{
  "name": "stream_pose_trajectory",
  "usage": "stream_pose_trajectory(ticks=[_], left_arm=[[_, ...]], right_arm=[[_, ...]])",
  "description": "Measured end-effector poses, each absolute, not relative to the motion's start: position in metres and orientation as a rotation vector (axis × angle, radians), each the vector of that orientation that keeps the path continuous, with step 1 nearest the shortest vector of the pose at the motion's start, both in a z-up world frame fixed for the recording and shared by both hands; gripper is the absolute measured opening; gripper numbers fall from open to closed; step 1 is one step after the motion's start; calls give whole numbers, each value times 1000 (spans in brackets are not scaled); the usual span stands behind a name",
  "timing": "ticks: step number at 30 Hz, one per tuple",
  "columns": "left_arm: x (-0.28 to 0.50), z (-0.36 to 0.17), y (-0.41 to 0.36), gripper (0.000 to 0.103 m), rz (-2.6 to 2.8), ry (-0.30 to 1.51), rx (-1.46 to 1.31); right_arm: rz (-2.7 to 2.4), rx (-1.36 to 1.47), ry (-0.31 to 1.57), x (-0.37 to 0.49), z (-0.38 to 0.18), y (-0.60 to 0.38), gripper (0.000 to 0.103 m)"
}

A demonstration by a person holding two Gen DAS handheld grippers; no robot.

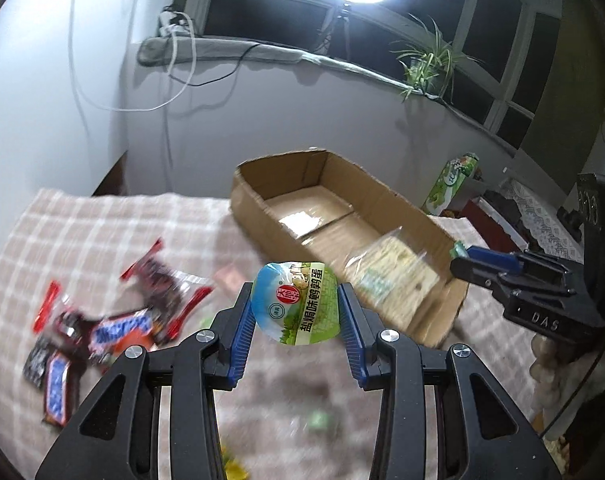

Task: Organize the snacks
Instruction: 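Place the green packet and jelly cup into the box, opening both tools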

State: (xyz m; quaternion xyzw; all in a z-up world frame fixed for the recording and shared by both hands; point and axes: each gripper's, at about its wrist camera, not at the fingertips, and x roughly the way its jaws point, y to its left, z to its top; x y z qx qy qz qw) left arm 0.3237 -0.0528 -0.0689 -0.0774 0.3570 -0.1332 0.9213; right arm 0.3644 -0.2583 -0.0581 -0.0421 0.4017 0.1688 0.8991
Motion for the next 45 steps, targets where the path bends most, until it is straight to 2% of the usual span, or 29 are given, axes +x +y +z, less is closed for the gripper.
stream_pose_trajectory(ticks=[17, 19, 21, 25, 27, 45], left_arm=[[365, -75, -100, 39, -327, 773, -101], [366, -76, -103, 40, -335, 778, -96], [366, -76, -106, 42, -336, 777, -93], [367, -75, -108, 47, -332, 781, -94], [367, -75, -107, 53, -334, 778, -101], [349, -55, -92, 53, -323, 741, -123]], right_arm=[[326, -77, 840, 380, -68, -269, 37], [322, -78, 839, 380, -68, -269, 42], [320, -80, 838, 380, -68, -268, 44], [307, -83, 834, 379, -68, -268, 56], [307, -78, 834, 378, -67, -269, 56], [324, -81, 802, 350, -46, -259, 56]])
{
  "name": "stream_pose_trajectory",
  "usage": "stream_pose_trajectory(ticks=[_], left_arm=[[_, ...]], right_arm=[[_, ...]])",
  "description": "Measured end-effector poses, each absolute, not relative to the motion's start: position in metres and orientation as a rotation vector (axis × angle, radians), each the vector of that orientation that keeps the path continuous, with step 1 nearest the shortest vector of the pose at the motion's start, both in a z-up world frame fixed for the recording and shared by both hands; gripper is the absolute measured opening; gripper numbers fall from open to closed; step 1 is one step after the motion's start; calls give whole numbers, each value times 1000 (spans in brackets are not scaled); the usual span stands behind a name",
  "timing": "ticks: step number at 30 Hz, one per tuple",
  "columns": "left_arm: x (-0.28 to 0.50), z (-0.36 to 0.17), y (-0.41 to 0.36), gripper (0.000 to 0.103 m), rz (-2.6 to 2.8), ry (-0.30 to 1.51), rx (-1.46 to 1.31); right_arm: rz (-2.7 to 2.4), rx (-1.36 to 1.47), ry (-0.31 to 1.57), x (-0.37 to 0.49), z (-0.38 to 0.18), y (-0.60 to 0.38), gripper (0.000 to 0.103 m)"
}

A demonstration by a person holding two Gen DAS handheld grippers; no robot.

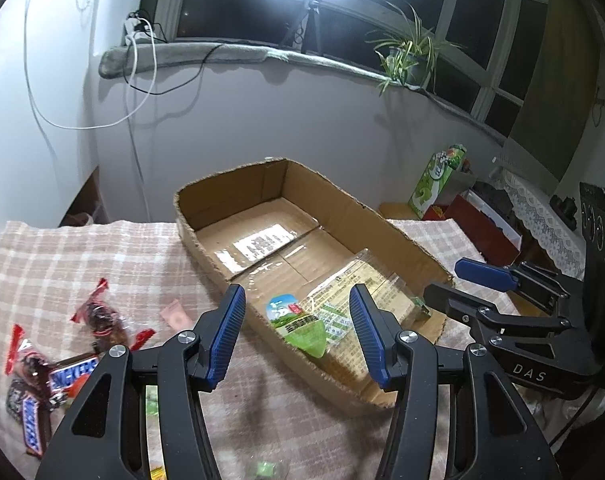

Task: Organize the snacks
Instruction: 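Place the green packet and jelly cup into the box, opening both tools, then grasp the small green candy bag with the right tool while the left tool grasps the yellow packet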

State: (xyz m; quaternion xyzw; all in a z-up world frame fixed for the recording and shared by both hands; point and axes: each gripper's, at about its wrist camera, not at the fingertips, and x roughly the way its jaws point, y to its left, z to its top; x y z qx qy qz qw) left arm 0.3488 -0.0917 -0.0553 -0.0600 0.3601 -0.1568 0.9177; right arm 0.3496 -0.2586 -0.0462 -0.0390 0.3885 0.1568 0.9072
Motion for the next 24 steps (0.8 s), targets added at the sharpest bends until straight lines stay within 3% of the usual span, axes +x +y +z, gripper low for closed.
stream_pose_trajectory(ticks=[12, 24], left_arm=[[307, -38, -44, 53, -267, 700, -159], [262, -59, 16, 53, -171, 743, -213]], right_arm=[[437, -85, 789, 304, -34, -223, 57], [558, -129, 864, 276, -68, -174, 56]])
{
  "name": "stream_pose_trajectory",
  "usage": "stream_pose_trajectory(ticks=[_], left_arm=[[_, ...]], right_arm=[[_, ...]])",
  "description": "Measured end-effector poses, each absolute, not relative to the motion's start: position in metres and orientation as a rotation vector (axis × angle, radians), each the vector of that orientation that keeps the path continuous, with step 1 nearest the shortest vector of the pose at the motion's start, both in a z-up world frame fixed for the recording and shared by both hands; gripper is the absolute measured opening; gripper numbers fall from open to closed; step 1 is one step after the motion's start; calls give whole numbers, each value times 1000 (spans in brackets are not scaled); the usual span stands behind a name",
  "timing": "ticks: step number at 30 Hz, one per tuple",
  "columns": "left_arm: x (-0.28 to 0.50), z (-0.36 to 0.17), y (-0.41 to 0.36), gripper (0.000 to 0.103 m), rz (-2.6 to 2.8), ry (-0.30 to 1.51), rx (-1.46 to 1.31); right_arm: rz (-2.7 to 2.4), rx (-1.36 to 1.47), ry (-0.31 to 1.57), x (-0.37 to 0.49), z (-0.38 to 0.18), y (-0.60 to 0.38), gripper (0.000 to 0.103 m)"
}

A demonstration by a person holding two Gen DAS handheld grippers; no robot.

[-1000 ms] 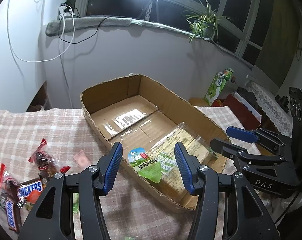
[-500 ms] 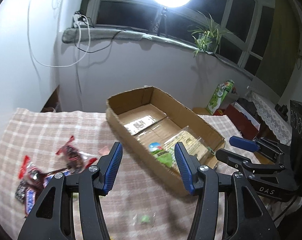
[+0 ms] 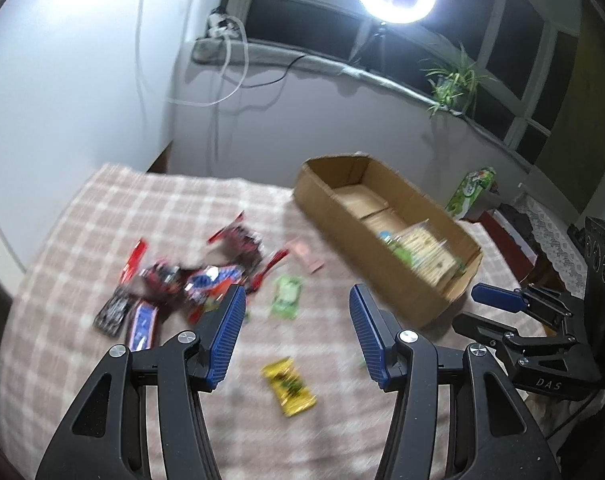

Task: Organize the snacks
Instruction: 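Grasp the small green candy bag with the right tool while the left tool grasps the yellow packet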

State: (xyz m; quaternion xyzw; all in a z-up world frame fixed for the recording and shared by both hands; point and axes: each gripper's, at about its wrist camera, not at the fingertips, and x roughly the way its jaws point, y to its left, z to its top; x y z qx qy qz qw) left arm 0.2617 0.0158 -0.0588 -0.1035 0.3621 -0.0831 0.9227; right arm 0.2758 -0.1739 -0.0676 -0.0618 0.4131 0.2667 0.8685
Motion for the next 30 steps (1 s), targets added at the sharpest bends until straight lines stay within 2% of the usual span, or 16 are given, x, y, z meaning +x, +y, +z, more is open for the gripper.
stream_pose_trajectory(ticks=[14, 23, 25, 30], left_arm=[[240, -114, 3, 53, -179, 865, -196], [245, -130, 0, 53, -169, 894, -176], [247, -133, -1, 53, -170, 901, -170], [251, -133, -2, 53, -169, 898, -157]], right_arm=[[598, -180, 959, 278, -112, -142, 56], [600, -210, 973, 285, -122, -130, 56], [605, -219, 976, 287, -123, -128, 50], [610, -237, 982, 289, -127, -121, 49]])
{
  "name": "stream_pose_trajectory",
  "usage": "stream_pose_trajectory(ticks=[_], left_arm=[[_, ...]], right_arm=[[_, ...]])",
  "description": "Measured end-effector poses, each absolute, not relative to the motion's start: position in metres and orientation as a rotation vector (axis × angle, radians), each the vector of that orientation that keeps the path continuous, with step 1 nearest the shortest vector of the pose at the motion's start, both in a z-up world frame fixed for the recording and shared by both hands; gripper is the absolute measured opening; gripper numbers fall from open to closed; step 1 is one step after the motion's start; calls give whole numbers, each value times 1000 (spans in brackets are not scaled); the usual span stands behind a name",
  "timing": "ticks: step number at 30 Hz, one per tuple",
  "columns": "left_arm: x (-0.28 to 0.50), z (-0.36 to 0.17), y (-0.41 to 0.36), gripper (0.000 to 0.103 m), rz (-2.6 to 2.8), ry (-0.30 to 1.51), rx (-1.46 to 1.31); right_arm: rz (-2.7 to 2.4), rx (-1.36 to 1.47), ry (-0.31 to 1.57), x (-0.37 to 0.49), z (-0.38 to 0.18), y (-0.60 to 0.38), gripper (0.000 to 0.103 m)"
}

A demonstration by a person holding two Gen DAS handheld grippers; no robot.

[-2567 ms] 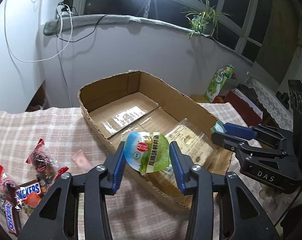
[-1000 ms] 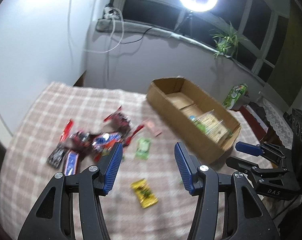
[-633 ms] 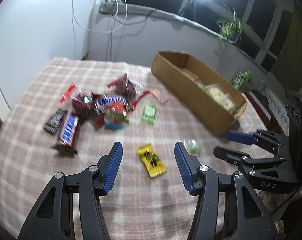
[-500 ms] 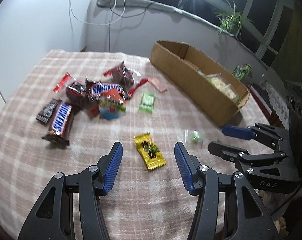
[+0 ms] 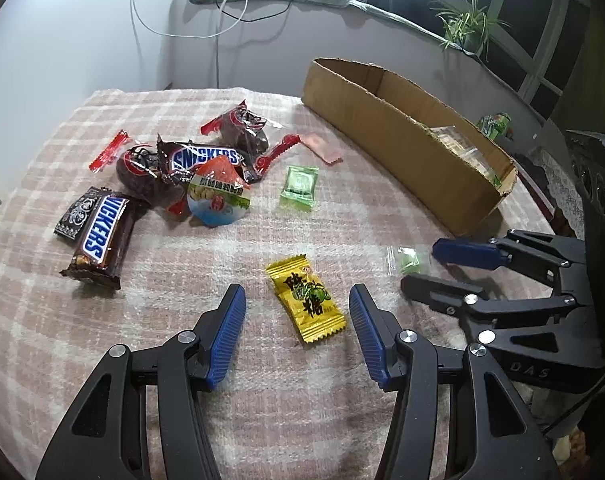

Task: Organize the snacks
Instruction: 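Grasp the small green candy bag with the right tool while the left tool grasps the yellow packet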

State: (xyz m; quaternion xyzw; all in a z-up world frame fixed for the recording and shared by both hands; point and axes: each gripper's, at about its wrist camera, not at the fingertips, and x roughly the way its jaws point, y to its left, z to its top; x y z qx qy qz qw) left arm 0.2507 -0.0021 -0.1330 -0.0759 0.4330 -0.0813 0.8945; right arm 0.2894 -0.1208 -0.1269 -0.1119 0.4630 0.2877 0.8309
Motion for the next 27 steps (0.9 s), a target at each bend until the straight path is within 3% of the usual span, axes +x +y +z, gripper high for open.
stream_pose_trajectory(ticks=[2, 6, 10, 22, 27], left_arm=[[252, -134, -3, 52, -165, 895, -153], [253, -134, -6, 45, -160, 885, -127], [255, -135, -12, 32, -159, 876, -92], [253, -133, -10, 17, -171, 852, -113], [252, -132, -9, 17, -173, 846, -116]], right_arm=[[610, -244, 980, 289, -127, -119, 48], [607, -264, 973, 289, -128, -115, 38], [612, -265, 971, 289, -126, -114, 27], [632, -213, 963, 289, -125, -120, 26], [627, -216, 953, 287, -126, -120, 25]])
